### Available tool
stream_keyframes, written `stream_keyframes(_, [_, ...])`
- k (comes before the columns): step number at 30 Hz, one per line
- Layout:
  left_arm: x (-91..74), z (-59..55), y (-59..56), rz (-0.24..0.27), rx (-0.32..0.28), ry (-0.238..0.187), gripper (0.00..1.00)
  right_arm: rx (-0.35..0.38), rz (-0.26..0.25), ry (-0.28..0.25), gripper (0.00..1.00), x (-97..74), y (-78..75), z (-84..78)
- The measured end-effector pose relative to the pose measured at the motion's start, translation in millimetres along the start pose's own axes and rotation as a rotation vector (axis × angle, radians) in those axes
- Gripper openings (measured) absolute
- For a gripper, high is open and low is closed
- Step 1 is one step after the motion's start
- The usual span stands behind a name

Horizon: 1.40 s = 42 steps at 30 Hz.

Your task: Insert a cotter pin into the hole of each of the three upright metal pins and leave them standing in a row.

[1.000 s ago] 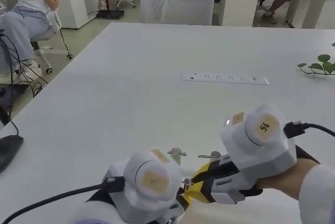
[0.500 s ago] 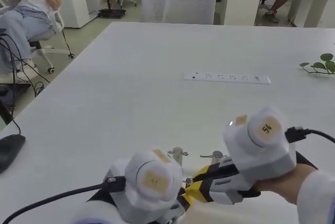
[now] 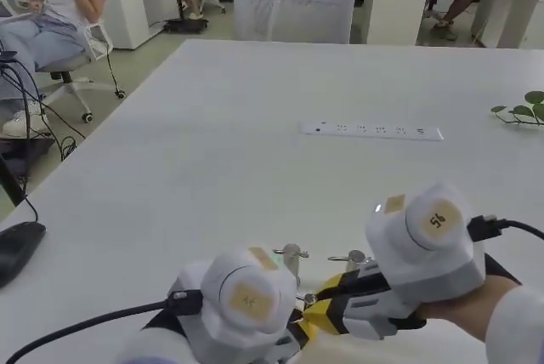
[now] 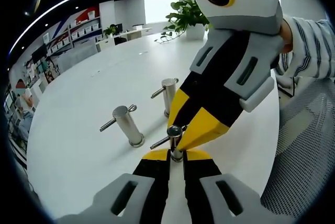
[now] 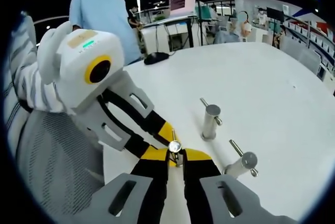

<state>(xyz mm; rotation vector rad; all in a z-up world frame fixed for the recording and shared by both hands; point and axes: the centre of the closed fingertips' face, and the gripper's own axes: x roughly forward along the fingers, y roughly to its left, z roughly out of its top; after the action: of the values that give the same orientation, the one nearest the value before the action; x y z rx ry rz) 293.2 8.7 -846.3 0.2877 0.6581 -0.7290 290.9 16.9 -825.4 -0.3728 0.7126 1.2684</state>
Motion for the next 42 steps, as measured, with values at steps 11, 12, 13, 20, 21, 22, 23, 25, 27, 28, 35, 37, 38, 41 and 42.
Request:
stream_keyframes(11, [-0.7, -2.7, -0.6, -0.006, 0.014, 0.009, 0.08, 0.000, -0.002, -0.001, 0.10, -0.4, 0.4, 0.1])
stream_keyframes(12, [-0.6, -2.7, -0.7, -0.005, 0.015, 0.008, 0.08, -0.001, -0.003, -0.001, 0.10, -0.6, 0.2, 0.3])
stream_keyframes(13, [-0.5, -2.7, -1.0, -0.005, 0.013, 0.008, 0.08, -0.001, -0.002, -0.002, 0.10, -0.5, 0.3, 0.3])
stream_keyframes(20, [1.4, -1.5, -0.6, -0.006, 0.023, 0.007, 0.08, -0.003, -0.003, -0.004, 0.10, -1.0, 0.4, 0.6])
stream_keyframes(21, [1.0, -1.5, -0.7, -0.007, 0.021, 0.007, 0.08, -0.006, -0.008, -0.005, 0.10, -1.6, -0.4, 0.9])
stream_keyframes(22, [0.9, -1.7, -0.7, -0.008, 0.022, 0.007, 0.08, -0.009, -0.009, -0.005, 0.10, -2.1, -0.7, 0.9])
stream_keyframes(23, [0.8, -2.1, -0.7, -0.010, 0.021, 0.008, 0.08, -0.011, -0.010, -0.005, 0.10, -2.5, -1.0, 0.7])
stream_keyframes(25, [0.5, -3.0, -1.6, -0.015, 0.018, 0.010, 0.08, -0.022, -0.009, -0.005, 0.10, -3.3, -0.7, -0.1])
stream_keyframes(27, [0.3, -3.6, -1.6, -0.017, 0.019, 0.012, 0.09, -0.023, -0.009, -0.004, 0.10, -4.0, -0.6, -0.7])
stream_keyframes(28, [0.0, -3.8, -2.0, -0.019, 0.017, 0.012, 0.09, -0.024, -0.009, -0.003, 0.10, -4.4, -0.6, -1.1])
stream_keyframes(35, [-6.2, -4.4, -3.4, -0.045, 0.013, -0.001, 0.17, -0.036, -0.017, -0.003, 0.10, -9.8, -1.3, -4.6])
stream_keyframes(37, [-7.8, -4.4, -5.6, -0.067, 0.009, -0.007, 0.20, -0.038, -0.018, -0.002, 0.10, -11.0, -1.9, -5.7])
stream_keyframes(38, [-8.8, -4.4, -5.2, -0.069, 0.009, -0.013, 0.22, -0.037, -0.018, -0.003, 0.10, -12.0, -1.7, -6.0])
stream_keyframes(41, [-10.8, -6.1, -6.6, -0.089, 0.008, -0.014, 0.27, -0.041, -0.020, -0.004, 0.10, -14.4, -2.4, -6.2])
stream_keyframes(42, [-11.4, -6.7, -6.9, -0.094, 0.009, -0.014, 0.29, -0.044, -0.021, -0.004, 0.10, -16.3, -2.9, -6.1])
